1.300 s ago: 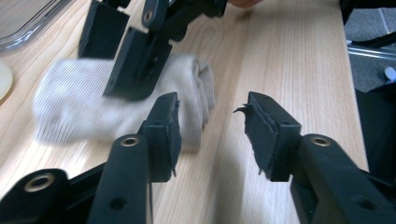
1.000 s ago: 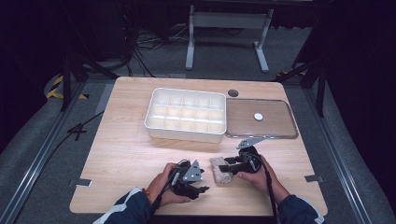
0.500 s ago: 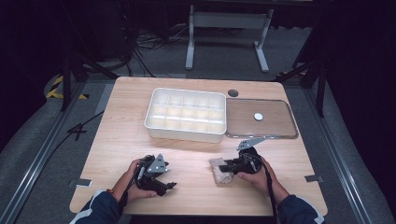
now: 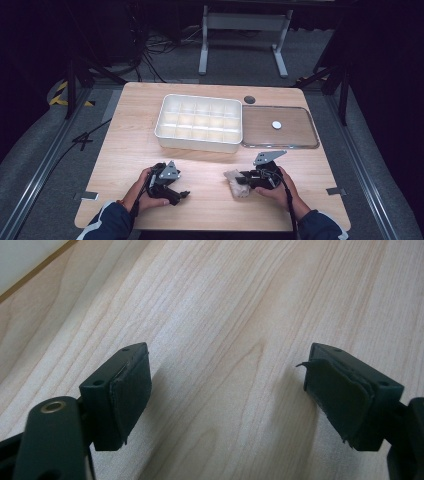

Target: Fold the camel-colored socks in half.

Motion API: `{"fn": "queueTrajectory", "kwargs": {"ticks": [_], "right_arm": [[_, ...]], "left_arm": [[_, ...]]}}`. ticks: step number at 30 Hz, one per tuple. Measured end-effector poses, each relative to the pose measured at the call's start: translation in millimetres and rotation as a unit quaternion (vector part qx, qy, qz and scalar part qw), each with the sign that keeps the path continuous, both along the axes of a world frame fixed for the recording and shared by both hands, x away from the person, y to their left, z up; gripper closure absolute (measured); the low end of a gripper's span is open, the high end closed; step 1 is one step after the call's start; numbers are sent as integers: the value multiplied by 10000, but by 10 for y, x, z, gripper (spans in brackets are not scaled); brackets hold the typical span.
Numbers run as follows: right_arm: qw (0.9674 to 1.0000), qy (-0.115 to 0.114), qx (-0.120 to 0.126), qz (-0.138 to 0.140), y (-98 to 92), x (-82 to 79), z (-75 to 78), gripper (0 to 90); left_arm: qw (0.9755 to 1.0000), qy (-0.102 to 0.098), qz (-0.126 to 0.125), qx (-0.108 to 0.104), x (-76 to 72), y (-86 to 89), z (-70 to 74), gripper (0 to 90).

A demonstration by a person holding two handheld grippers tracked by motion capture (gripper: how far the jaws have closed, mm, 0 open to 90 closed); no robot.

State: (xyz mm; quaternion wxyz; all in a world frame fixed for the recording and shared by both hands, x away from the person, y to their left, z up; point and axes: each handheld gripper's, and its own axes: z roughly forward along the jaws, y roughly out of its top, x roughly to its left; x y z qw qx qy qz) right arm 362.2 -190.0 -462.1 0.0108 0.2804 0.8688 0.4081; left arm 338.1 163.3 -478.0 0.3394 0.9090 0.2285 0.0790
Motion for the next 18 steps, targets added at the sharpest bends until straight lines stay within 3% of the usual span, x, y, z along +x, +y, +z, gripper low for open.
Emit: {"fn": "queueTrajectory", "kwargs": {"ticks": [5, 18], "right_arm": [[9999, -111, -84, 28, 16, -22, 23, 734], [9995, -276, -103, 58, 11, -49, 74, 740]], "left_arm": [[9995, -42, 283, -92, -36, -16, -24, 152], [9993, -102, 283, -227, -37, -5, -54, 138]]}}
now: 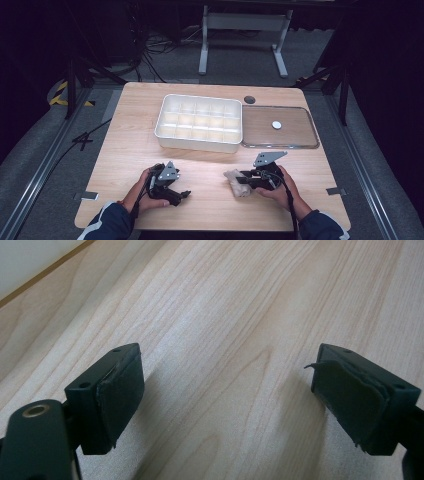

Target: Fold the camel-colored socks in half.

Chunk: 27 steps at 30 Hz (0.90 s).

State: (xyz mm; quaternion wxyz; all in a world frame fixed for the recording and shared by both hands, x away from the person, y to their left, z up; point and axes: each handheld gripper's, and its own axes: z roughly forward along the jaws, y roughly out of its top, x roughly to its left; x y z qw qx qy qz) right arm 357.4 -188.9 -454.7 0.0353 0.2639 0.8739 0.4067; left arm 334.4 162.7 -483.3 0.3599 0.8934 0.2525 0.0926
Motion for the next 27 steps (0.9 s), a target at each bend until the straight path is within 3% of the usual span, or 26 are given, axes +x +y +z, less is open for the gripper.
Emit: {"fn": "queueTrajectory", "kwargs": {"ticks": [27], "right_arm": [[9995, -212, 211, -55, -74, -33, 124, 744]], "left_arm": [[10000, -4, 20, 11, -1, -2, 0, 133]]}}
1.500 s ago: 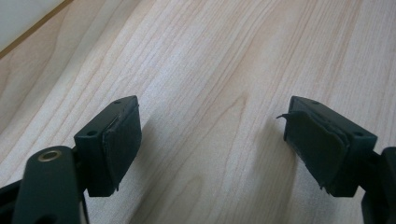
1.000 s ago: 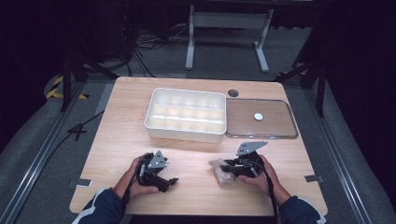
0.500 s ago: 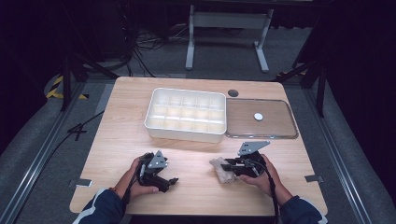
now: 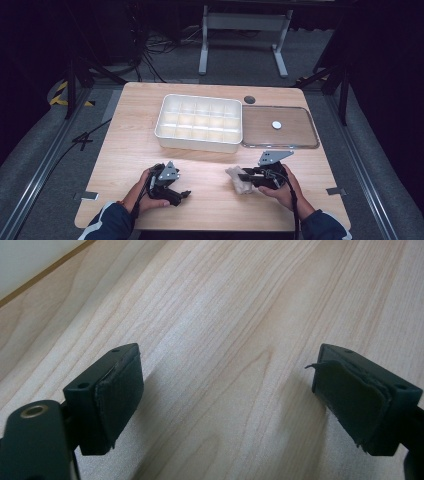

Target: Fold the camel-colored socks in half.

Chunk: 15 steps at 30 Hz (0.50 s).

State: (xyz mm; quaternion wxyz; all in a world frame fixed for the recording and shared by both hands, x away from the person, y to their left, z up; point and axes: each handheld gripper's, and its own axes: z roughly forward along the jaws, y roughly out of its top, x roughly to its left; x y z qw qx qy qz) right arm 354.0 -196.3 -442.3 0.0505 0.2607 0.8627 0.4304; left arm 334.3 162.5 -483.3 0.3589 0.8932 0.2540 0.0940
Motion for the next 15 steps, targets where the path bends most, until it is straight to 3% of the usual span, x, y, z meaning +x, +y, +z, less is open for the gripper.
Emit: {"fn": "queueTrajectory", "kwargs": {"ticks": [15], "right_arm": [[9993, -216, 250, -192, -139, -2, 131, 743]], "left_arm": [[10000, -1, -22, 11, 4, 1, 1, 133]]}}
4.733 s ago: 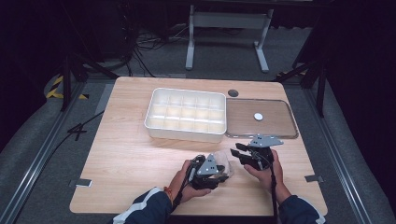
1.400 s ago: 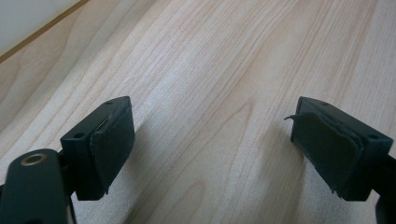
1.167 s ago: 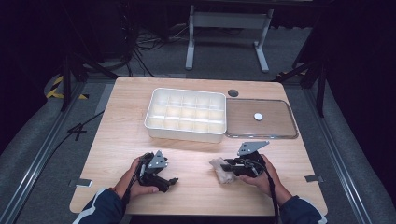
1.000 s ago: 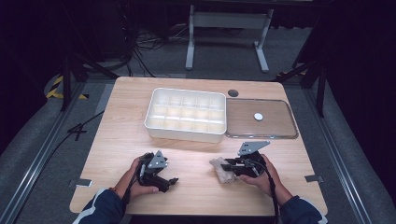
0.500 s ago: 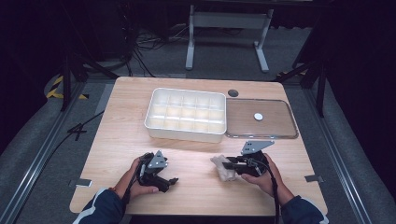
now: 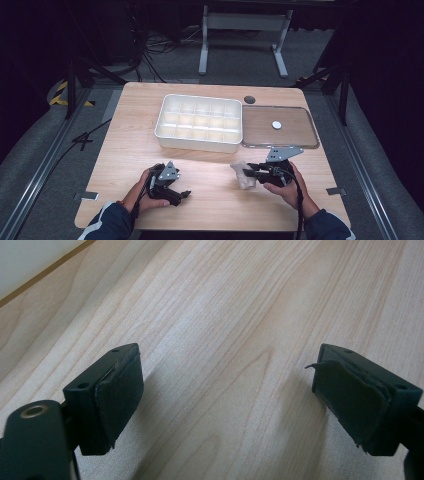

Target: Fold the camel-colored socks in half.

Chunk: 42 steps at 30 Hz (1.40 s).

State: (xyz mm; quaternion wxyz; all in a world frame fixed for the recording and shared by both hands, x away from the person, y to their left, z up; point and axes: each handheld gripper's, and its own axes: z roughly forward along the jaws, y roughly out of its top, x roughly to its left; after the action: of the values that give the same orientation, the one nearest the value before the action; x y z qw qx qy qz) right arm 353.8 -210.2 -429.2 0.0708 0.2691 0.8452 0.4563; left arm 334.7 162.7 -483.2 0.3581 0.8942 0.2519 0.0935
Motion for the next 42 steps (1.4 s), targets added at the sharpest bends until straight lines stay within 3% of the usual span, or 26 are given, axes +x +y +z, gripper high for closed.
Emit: {"fn": "queueTrajectory", "kwargs": {"ticks": [42], "right_arm": [[9975, -407, 364, -442, -228, 75, 188, 744]], "left_arm": [[10000, -3, -60, 43, 13, 5, 4, 127]]}}
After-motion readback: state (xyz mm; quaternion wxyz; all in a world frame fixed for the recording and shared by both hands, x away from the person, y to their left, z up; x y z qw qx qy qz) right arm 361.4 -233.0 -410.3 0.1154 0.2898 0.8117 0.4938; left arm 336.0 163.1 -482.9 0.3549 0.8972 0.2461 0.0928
